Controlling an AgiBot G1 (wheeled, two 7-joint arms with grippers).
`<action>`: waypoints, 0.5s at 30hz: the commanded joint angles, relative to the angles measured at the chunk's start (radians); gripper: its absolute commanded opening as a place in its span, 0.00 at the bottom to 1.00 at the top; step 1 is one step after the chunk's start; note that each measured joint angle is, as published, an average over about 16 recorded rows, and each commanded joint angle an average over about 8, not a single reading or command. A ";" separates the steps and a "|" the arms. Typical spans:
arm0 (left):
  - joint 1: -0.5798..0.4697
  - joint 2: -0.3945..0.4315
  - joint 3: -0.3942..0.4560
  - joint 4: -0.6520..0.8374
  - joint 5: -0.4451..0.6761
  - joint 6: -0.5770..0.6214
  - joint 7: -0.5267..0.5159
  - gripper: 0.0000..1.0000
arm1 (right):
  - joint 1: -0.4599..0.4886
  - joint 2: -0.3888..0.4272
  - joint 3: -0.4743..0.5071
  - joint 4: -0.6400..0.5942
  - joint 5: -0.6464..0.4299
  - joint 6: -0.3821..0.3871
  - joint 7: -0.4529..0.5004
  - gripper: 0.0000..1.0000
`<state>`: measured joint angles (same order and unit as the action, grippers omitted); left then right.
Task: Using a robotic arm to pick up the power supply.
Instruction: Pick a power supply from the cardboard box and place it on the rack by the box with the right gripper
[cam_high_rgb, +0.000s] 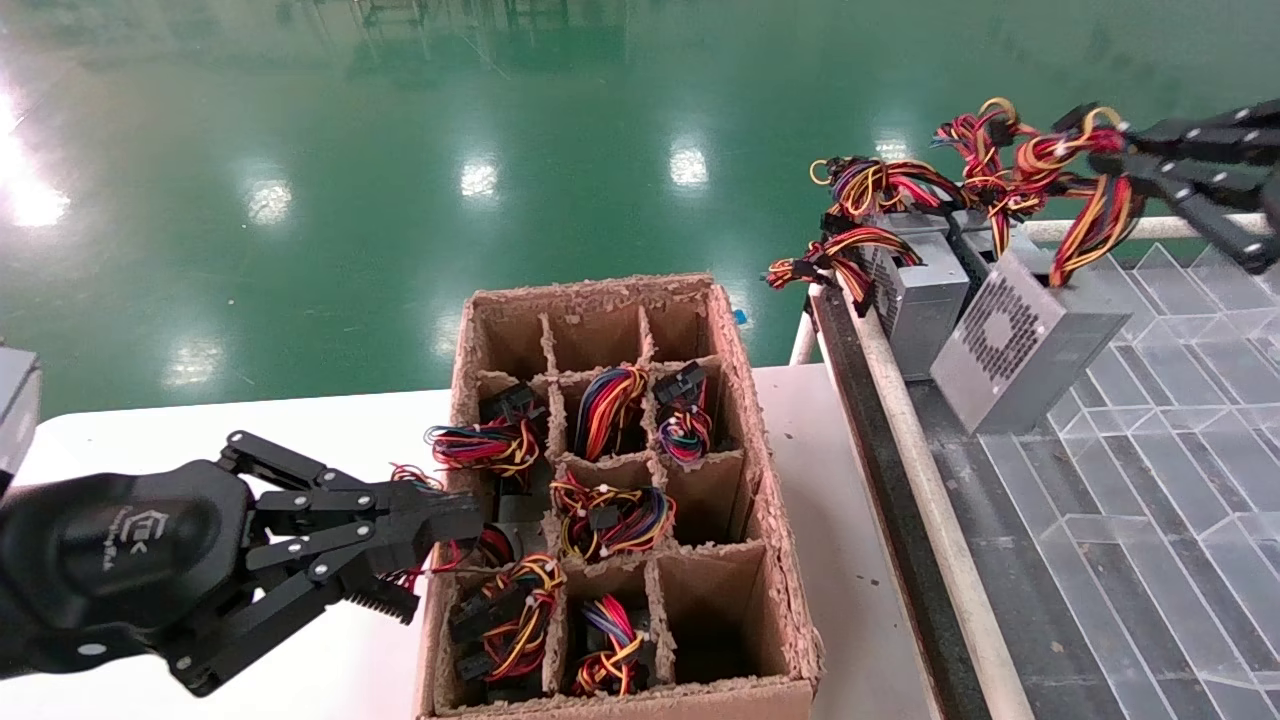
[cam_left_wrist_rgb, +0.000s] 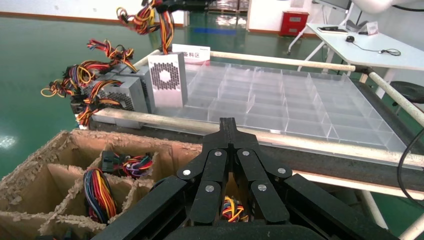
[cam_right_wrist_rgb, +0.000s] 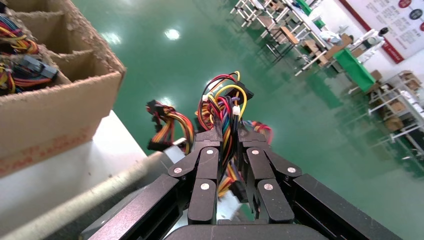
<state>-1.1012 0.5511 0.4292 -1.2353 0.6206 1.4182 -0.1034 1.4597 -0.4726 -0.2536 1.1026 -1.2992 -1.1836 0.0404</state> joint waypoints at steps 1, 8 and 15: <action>0.000 0.000 0.000 0.000 0.000 0.000 0.000 0.00 | -0.023 -0.009 0.001 -0.005 0.008 0.014 0.003 0.00; 0.000 0.000 0.000 0.000 0.000 0.000 0.000 0.00 | -0.068 -0.058 -0.011 -0.019 0.009 0.049 0.001 0.00; 0.000 0.000 0.000 0.000 0.000 0.000 0.000 0.00 | -0.085 -0.106 -0.021 -0.058 0.003 0.083 -0.006 0.00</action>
<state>-1.1012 0.5511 0.4292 -1.2353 0.6206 1.4182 -0.1034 1.3777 -0.5763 -0.2769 1.0437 -1.2987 -1.1080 0.0336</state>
